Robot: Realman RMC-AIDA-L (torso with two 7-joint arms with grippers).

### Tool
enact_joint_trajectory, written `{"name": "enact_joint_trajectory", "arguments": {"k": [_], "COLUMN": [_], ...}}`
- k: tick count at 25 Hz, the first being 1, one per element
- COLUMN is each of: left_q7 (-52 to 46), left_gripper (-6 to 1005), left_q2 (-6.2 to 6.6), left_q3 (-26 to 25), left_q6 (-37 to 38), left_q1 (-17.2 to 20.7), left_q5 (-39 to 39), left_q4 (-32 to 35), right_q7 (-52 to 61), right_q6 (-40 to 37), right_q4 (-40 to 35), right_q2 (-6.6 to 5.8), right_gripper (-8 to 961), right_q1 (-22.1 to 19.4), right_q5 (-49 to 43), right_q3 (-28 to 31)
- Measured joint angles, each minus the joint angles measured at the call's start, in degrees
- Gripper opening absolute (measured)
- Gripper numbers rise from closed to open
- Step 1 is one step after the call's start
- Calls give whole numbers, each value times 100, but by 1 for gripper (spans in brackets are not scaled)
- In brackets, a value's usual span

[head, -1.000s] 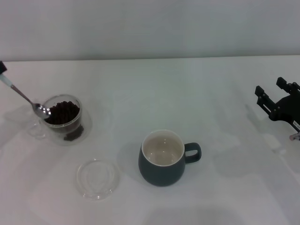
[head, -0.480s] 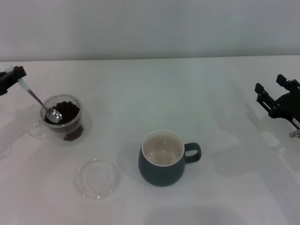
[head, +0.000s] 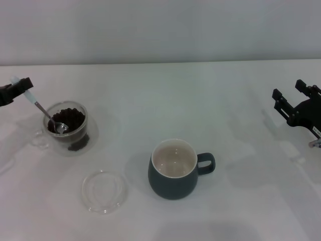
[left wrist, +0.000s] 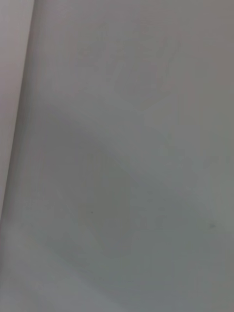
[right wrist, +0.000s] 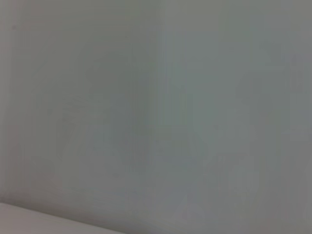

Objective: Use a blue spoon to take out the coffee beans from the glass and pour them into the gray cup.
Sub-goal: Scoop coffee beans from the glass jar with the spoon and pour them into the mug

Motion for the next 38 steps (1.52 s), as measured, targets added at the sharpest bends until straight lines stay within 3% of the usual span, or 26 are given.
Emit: {"name": "enact_joint_trajectory", "arguments": {"k": [22, 38], "left_q7": [-1265, -1492], "left_gripper": [133, 134], "left_q2": [96, -140], "left_q3": [-24, -322], "left_q6": [-86, -312], "left_q1": [-133, -120], "left_q5": [270, 148], "left_q4": [-117, -538], "right_q7": [22, 2], "right_q6": [0, 70], "right_q4": [-173, -262], "right_q2": [-1, 0], "right_gripper": [664, 664], "right_q1": [7, 20], "right_q5": [0, -30], "right_q3": [0, -6]}}
